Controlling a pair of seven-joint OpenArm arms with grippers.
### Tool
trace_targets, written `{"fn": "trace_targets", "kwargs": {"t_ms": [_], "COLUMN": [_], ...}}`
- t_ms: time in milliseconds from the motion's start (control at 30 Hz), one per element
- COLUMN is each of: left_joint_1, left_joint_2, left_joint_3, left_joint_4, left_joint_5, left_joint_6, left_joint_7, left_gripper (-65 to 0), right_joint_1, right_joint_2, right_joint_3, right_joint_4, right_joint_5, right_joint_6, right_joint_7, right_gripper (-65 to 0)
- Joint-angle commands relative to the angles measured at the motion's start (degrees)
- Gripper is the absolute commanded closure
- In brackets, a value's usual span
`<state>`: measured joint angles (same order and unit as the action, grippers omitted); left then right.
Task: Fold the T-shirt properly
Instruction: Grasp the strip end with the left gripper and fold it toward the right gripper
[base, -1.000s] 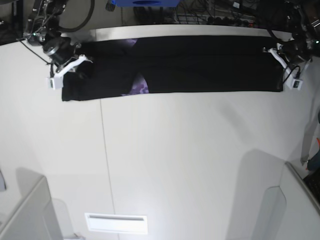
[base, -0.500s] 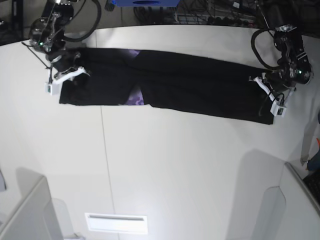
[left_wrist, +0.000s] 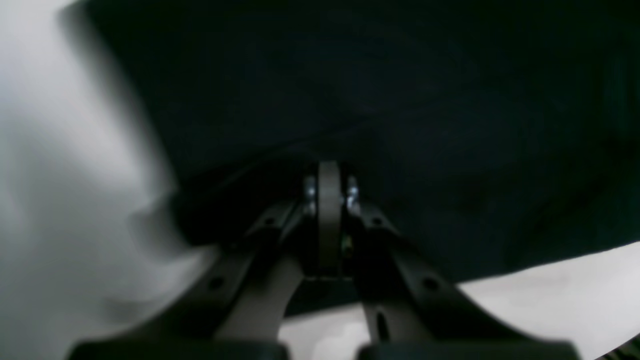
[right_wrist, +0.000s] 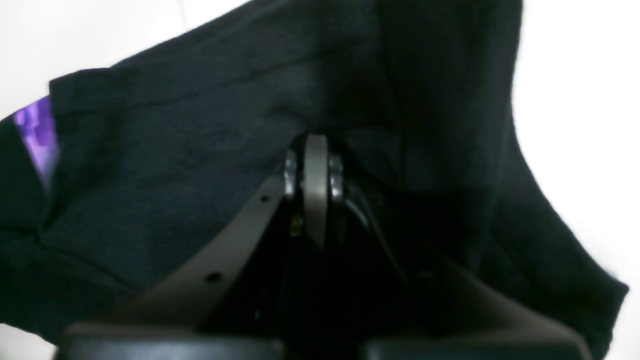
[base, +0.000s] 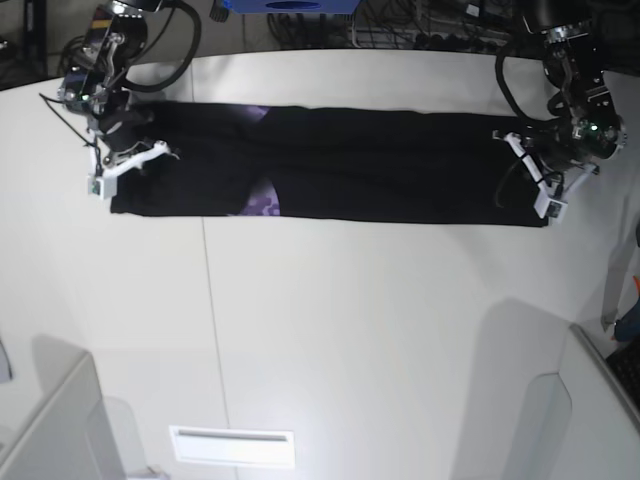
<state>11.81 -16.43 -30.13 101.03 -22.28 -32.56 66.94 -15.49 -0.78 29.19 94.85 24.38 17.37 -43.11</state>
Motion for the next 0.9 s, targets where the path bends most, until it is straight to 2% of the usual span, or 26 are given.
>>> {"fn": "trace_targets", "kwargs": {"t_ms": [0,100,233,267,333,367,433,500,533,667,867], "left_joint_1": [-1.0,-1.1,-0.8,-0.5,-0.5,-0.5,-0.6,-1.0,-1.1,-2.5,-3.3], "left_joint_2": [-0.9,-1.1,-1.0,-0.9,-0.8,-0.8,-1.0,-1.2,-1.3,-2.0,-2.0], "left_joint_3": [-1.2,-3.7,-9.1,-10.3,-12.5,-13.7,-15.8,-16.9,-16.9,-14.4,-7.5], "left_joint_4": [2.6,4.9,4.9,4.8,3.6,2.0,-2.7,-8.2,-10.5,-15.4,-19.9], "left_joint_5": [-0.4,-0.4,-0.6,-0.6,-1.0,-2.1,-6.3,-11.3,-12.8,-14.0,-13.9], "left_joint_6": [0.2,0.2,0.2,0.2,0.1,0.1,0.1,0.1,0.1,0.1,0.2], "left_joint_7": [-1.2,-1.1,-1.1,-1.1,-1.2,-1.2,-1.2,-1.4,-1.5,-1.7,-6.5], "left_gripper": [0.0,0.0,0.0,-2.5,-21.2,-31.6,-47.7,-59.4,-61.9,-60.1,-53.3], "right_joint_1": [0.1,0.1,-0.6,-0.7,-0.9,-1.5,-2.0,-2.1,-2.1,-2.1,-2.1], "right_joint_2": [0.6,0.2,0.0,0.0,0.0,0.0,0.0,0.0,0.0,0.0,0.0], "right_joint_3": [-0.1,-0.2,-0.2,-0.2,-0.2,-0.2,-0.2,-0.3,-0.3,-0.3,-0.3], "right_joint_4": [2.4,6.6,12.1,12.9,14.2,14.8,15.9,16.1,16.1,16.1,16.2], "right_joint_5": [0.5,0.5,0.6,0.6,0.6,0.6,0.6,0.6,0.6,0.6,0.6], "right_joint_6": [0.1,0.1,0.1,0.1,0.1,0.1,0.1,0.1,0.1,0.1,0.1], "right_joint_7": [0.6,-0.1,-3.9,-4.0,-4.2,-4.2,-4.2,-4.2,-4.2,-4.3,-4.3], "right_gripper": [0.0,0.0,0.0,0.0,0.0,0.0,0.0,0.0,0.0,0.0,0.0]}}
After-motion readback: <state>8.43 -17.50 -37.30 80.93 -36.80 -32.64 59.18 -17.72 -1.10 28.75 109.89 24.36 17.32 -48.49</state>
